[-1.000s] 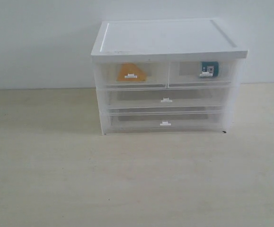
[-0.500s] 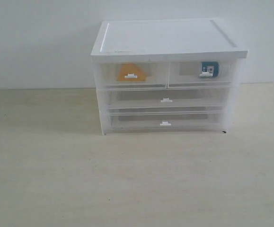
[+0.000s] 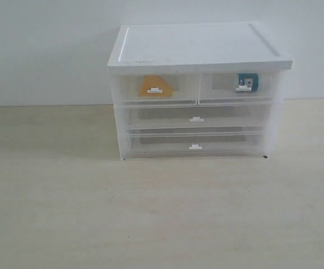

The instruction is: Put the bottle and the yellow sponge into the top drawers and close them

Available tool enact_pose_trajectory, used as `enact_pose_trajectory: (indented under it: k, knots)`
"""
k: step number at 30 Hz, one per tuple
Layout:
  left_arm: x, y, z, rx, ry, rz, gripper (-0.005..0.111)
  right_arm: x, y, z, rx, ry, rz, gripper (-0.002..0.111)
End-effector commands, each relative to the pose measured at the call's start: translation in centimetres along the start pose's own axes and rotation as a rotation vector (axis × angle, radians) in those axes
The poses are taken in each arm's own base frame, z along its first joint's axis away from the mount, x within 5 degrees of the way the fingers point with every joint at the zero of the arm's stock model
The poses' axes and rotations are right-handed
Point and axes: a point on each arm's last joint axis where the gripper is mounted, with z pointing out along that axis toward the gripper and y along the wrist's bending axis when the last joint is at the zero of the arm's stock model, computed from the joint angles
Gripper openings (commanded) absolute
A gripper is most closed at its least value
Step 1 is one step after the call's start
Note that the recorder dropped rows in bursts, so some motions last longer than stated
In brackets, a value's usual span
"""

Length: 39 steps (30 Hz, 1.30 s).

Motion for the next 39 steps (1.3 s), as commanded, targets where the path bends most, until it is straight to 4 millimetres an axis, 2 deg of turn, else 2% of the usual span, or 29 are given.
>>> enact_pose_trajectory:
  k: [1, 13, 18, 23, 31, 39]
  knots:
    - [0.2, 0.0, -0.1, -0.001, 0.007, -0.014, 0.004, -0.1, 0.0, -0.1, 0.003, -0.008, 0.000, 0.000]
    - [0.7, 0.0, 0.0, -0.004, 0.022, 0.004, 0.004, -0.1, 0.0, -0.1, 0.003, -0.008, 0.000, 0.000]
    - [3.8, 0.2, 0.4, -0.007, 0.119, 0.068, 0.004, -0.1, 0.0, -0.1, 0.003, -0.008, 0.000, 0.000]
    - [6.8, 0.3, 0.5, -0.012, 0.211, 0.068, 0.004, -0.1, 0.0, -0.1, 0.003, -0.008, 0.000, 0.000]
    - [11.1, 1.0, 0.1, -0.119, 0.333, 0.015, 0.004, -0.1, 0.0, -0.1, 0.003, -0.008, 0.000, 0.000]
    - [11.5, 1.3, -0.1, -0.189, 0.378, -0.046, 0.004, -0.1, 0.0, -0.1, 0.003, -0.008, 0.000, 0.000]
